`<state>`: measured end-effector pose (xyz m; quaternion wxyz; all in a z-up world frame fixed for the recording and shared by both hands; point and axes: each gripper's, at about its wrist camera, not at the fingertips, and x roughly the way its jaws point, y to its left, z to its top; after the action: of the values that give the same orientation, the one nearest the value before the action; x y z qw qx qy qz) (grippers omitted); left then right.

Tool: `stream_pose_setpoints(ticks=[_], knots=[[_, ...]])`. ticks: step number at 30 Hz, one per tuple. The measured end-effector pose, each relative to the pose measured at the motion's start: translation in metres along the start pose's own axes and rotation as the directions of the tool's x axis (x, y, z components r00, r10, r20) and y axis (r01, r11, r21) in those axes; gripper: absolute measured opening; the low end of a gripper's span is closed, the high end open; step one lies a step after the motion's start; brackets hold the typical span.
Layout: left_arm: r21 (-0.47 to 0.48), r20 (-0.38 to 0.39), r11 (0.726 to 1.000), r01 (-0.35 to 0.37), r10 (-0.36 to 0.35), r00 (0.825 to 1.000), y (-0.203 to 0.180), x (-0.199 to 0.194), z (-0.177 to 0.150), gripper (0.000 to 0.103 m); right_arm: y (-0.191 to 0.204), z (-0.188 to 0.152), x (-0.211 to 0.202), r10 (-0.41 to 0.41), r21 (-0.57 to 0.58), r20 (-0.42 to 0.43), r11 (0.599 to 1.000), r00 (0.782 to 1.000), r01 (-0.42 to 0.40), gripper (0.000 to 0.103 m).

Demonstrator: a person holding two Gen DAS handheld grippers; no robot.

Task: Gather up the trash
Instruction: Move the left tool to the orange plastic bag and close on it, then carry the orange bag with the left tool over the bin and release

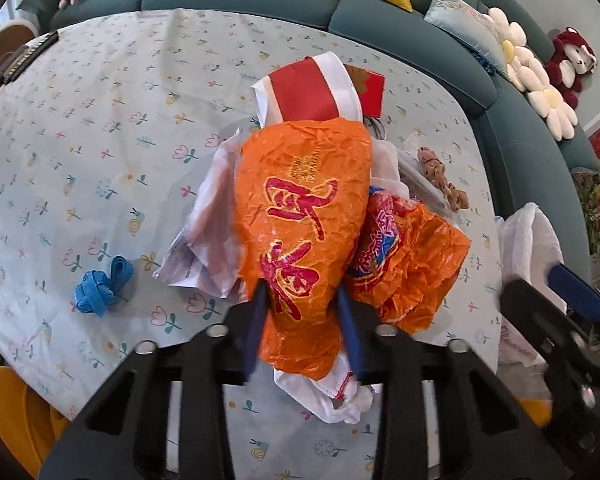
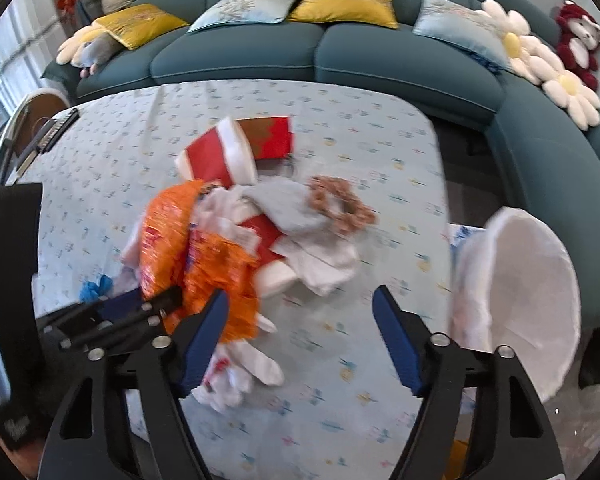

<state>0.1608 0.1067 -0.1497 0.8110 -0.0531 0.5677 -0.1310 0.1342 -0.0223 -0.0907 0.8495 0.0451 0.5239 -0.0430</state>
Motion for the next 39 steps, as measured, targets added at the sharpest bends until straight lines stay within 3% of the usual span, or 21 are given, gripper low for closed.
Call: stream_pose_setpoints(ticks=[4,8,10,12,26,39], knots=[[-0.021,-0.003,0.999,0.031,-0.031,1.000,0.006,-0.004,-0.001,0.019,0.009,0.008,0.021,0.043,0.009,-0.043,0.999,0.998,-0.042,0.053],[-0.038,-0.005,0.998,0.053,-0.053,0.999,0.012,-0.011,-0.001,0.019,0.016,0.011,0.038,0.101,0.030,-0.083,0.995,0.991,-0.099,0.038],[-0.047,0.001,0.997,0.059,-0.059,0.998,0.014,-0.016,-0.001,0.019,0.019,0.010,0.042,0.125,0.030,-0.101,0.992,0.987,-0.123,0.016],[-0.056,0.007,0.996,0.066,-0.066,0.998,0.016,-0.022,-0.001,0.019,0.023,0.009,0.040,0.148,0.024,-0.104,0.989,0.983,-0.146,0.004],[-0.028,0.091,0.995,0.098,-0.095,0.991,-0.011,-0.076,-0.003,0.019,0.002,0.018,-0.037,0.158,0.021,0.067,0.987,0.985,-0.160,0.002],[0.177,0.126,0.973,0.148,-0.171,0.977,-0.119,-0.099,-0.009,0.019,-0.104,0.001,-0.102,0.019,0.166,0.209,0.985,0.978,-0.054,0.002]])
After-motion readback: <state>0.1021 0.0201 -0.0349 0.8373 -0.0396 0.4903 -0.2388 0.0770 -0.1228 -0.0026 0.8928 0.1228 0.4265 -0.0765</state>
